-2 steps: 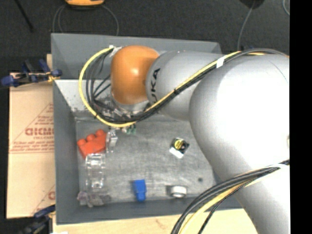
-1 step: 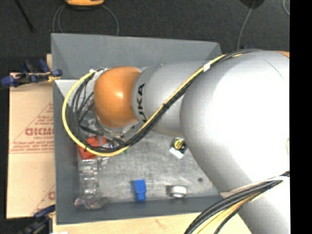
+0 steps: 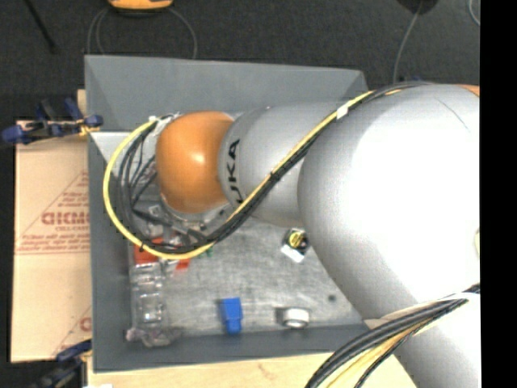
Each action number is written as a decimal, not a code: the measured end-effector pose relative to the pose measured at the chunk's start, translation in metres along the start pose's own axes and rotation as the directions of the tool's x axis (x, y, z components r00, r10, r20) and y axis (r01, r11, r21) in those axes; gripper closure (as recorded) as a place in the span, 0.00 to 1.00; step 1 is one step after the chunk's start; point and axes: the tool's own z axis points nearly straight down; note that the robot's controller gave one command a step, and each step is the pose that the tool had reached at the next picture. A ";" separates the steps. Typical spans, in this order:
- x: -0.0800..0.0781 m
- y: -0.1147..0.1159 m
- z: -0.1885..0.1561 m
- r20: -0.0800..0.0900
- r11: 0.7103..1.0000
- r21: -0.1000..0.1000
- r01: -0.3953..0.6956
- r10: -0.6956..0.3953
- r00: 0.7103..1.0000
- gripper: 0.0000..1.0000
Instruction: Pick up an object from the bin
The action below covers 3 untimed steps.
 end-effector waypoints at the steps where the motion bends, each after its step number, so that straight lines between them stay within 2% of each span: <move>1: -0.023 -0.004 -0.122 -0.002 1.000 -0.013 -0.001 0.001 1.000 1.00; 2: -0.038 0.001 -0.203 0.000 0.941 -0.016 0.337 -0.337 0.941 1.00; 3: -0.021 0.001 -0.207 -0.007 0.896 -0.018 0.443 -0.443 0.896 1.00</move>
Offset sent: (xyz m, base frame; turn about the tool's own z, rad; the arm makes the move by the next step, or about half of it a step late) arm 0.0165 0.0050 0.1163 -0.0034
